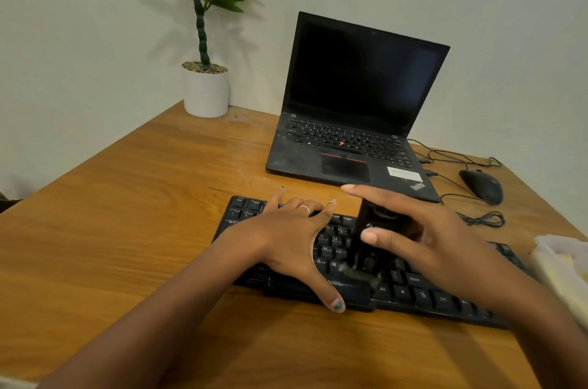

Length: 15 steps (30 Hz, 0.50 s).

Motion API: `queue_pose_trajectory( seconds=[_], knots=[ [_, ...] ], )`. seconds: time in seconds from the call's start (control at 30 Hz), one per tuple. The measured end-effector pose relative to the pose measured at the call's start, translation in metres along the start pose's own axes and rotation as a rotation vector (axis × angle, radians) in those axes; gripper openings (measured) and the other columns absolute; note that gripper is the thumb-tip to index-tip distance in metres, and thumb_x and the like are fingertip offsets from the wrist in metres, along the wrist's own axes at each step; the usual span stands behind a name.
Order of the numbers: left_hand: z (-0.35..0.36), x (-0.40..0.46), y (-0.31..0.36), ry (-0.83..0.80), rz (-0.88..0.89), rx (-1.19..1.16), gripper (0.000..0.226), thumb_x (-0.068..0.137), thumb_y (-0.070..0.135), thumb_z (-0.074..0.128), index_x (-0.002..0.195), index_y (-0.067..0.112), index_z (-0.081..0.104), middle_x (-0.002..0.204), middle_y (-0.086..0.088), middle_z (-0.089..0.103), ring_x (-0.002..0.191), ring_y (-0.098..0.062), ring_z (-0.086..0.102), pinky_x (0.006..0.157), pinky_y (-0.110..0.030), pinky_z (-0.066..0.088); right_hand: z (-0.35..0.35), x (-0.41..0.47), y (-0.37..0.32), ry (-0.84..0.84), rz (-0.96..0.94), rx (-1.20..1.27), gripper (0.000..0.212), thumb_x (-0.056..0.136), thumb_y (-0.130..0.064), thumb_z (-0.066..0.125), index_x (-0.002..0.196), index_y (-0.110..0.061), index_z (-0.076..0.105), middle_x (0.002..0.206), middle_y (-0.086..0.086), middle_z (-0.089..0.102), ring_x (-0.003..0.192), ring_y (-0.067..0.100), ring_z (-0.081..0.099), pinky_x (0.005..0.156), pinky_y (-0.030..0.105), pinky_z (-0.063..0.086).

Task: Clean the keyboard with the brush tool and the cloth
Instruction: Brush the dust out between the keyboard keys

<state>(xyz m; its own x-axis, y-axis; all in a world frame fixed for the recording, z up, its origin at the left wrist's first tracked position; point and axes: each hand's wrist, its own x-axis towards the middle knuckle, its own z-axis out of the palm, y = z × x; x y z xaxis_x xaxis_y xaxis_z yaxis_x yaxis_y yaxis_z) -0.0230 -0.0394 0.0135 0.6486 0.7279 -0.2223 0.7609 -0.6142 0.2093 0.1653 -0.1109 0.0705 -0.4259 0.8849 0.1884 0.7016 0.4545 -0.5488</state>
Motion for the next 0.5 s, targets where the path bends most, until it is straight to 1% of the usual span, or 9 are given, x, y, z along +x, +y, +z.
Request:
queue_pose_trajectory(
  seconds=[0.07,0.1,0.17,0.2,0.3,0.37,0.43,0.5],
  knots=[
    [0.001,0.001,0.000,0.008,0.003,0.000,0.133,0.062,0.081,0.064,0.153,0.025,-0.015,0.163,0.002,-0.005,0.148,-0.017,-0.009,0.114,-0.052,-0.021,-0.003,0.001,-0.002,0.041,-0.005,-0.048,0.053,0.075,-0.054,0.049,0.124,-0.068,0.033,0.118,-0.043,0.048,0.105,-0.006,0.054,0.078,0.022,0.054],
    [0.002,0.001,-0.001,0.017,0.009,-0.002,0.132,0.061,0.082,0.064,0.153,0.026,-0.014,0.163,0.003,-0.004,0.148,-0.017,-0.008,0.113,-0.051,-0.021,0.001,0.001,-0.004,0.074,-0.022,-0.008,0.053,0.077,-0.050,0.051,0.124,-0.066,0.035,0.116,-0.043,0.050,0.105,-0.007,0.054,0.079,0.020,0.054],
    [0.004,0.004,-0.003,0.037,0.026,-0.014,0.132,0.058,0.084,0.063,0.154,0.029,-0.008,0.163,0.003,0.000,0.148,-0.018,-0.005,0.113,-0.052,-0.021,0.014,0.000,-0.006,0.095,-0.059,0.093,0.052,0.081,-0.041,0.056,0.127,-0.059,0.040,0.118,-0.039,0.051,0.111,-0.011,0.050,0.085,0.015,0.050],
    [0.004,0.004,-0.004,0.044,0.032,-0.013,0.131,0.058,0.085,0.063,0.155,0.030,-0.006,0.163,0.003,0.001,0.148,-0.018,-0.004,0.113,-0.052,-0.020,0.018,0.000,-0.006,0.091,-0.072,0.090,0.052,0.082,-0.040,0.056,0.128,-0.058,0.041,0.119,-0.039,0.051,0.113,-0.013,0.047,0.087,0.013,0.048],
    [0.002,0.002,-0.002,0.019,0.016,0.007,0.131,0.060,0.083,0.063,0.154,0.026,-0.009,0.163,0.003,0.000,0.148,-0.018,-0.005,0.115,-0.053,-0.018,0.010,0.002,-0.002,0.055,-0.036,-0.043,0.051,0.082,-0.046,0.053,0.127,-0.061,0.036,0.112,-0.046,0.047,0.111,-0.019,0.043,0.085,0.011,0.048],
    [0.002,0.001,-0.001,0.013,0.010,0.016,0.132,0.061,0.083,0.063,0.153,0.025,-0.011,0.163,0.003,-0.002,0.148,-0.017,-0.006,0.115,-0.053,-0.017,0.007,0.002,-0.003,0.089,-0.035,-0.119,0.052,0.082,-0.047,0.051,0.127,-0.064,0.033,0.110,-0.044,0.047,0.110,-0.014,0.046,0.083,0.015,0.050],
    [0.003,0.002,-0.002,0.032,0.025,0.005,0.131,0.059,0.084,0.063,0.154,0.027,-0.008,0.163,0.003,0.000,0.148,-0.017,-0.004,0.115,-0.054,-0.016,0.016,0.000,-0.005,0.147,-0.048,-0.022,0.052,0.083,-0.046,0.052,0.129,-0.062,0.034,0.114,-0.037,0.053,0.110,-0.009,0.049,0.083,0.018,0.051],
    [0.003,0.003,-0.003,0.039,0.031,-0.003,0.131,0.059,0.084,0.063,0.155,0.028,-0.007,0.163,0.003,0.001,0.148,-0.018,-0.004,0.115,-0.055,-0.016,0.022,-0.003,-0.004,0.143,-0.054,0.081,0.051,0.082,-0.045,0.053,0.129,-0.059,0.038,0.119,-0.037,0.052,0.113,-0.012,0.048,0.086,0.017,0.050]
  ],
)
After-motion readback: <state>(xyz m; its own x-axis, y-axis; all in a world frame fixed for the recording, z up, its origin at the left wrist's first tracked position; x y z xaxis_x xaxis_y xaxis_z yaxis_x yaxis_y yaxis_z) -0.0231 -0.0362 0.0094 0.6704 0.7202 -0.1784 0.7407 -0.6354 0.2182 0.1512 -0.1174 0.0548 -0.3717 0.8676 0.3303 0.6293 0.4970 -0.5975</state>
